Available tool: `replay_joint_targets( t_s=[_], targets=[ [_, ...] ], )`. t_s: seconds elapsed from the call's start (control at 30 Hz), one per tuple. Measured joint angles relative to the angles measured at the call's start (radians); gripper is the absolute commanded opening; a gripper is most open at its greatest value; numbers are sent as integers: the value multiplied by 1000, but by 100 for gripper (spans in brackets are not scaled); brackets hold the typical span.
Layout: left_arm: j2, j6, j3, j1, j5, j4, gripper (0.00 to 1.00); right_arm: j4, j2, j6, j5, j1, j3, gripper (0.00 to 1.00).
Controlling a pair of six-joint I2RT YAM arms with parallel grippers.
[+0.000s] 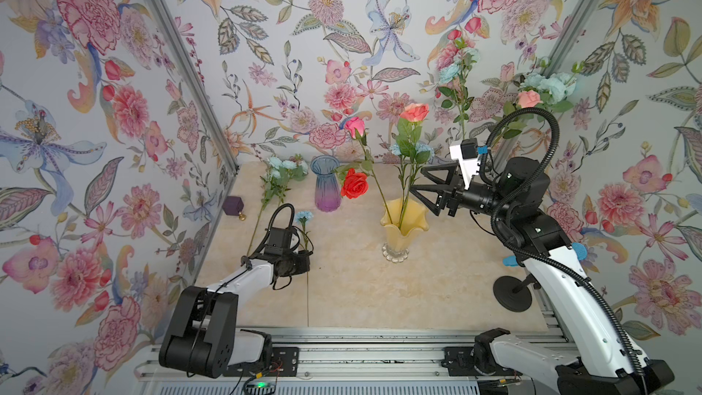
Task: Pick out blue flowers from the vase
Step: Place the flower at the center of the board.
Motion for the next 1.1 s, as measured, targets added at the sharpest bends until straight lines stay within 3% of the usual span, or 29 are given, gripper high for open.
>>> replay_joint_targets(
  t_s=[0.43, 0.53, 0.6, 0.73, 0.83, 1.0, 1.1],
  targets=[
    [188, 55, 177, -17, -83, -156, 0, 9, -18, 1, -14, -41, -39, 87],
    [214, 64, 204, -18, -82, -172, 4, 10, -22, 1, -15, -57, -43, 87],
    [225, 66, 216, -18, -82, -172, 11, 10, -23, 2, -15, -65, -43, 87],
    [230, 80, 230, -20, -82, -173, 46, 11, -23, 8, -17, -71, -43, 87],
    [212, 80, 241, -33, -103, -185, 63, 16, -23, 8, -20, -77, -50, 87],
    [56, 71, 288, -98, -210, -202, 68, 22, -26, 8, -17, -152, -87, 85],
    [-101, 67, 306, -182, -319, -79, 68, 60, -27, 12, 22, -195, -131, 80]
  ],
)
